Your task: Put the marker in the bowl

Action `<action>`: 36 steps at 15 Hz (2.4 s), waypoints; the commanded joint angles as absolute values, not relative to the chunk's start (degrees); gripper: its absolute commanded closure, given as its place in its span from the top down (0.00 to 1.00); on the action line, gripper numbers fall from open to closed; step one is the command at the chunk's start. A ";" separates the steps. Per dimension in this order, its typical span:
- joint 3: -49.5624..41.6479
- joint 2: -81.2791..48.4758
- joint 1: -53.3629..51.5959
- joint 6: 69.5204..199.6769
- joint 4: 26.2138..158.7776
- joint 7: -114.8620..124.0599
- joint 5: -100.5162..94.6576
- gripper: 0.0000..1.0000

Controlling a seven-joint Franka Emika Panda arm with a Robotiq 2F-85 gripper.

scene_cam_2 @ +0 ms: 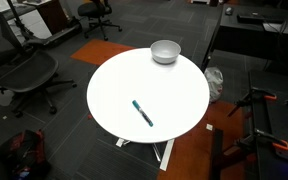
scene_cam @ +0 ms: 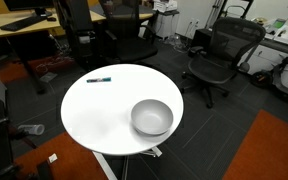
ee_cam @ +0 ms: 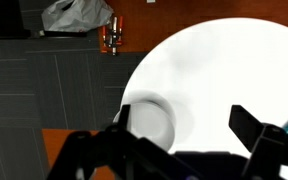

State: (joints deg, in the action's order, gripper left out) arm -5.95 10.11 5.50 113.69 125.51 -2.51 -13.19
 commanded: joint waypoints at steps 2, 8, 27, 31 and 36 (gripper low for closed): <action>-4.05 7.40 4.45 118.52 125.52 4.48 -9.72 1.00; -1.86 4.45 2.66 126.05 126.98 10.59 -7.00 1.00; 2.66 -11.72 -4.27 143.10 123.53 23.87 3.70 1.00; 2.45 -12.54 -4.99 142.33 123.63 21.67 4.92 1.00; 2.35 -13.33 -5.14 142.33 123.38 21.32 5.42 1.00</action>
State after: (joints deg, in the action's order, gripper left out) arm 2.81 -13.37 -4.71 142.51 123.47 21.47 5.24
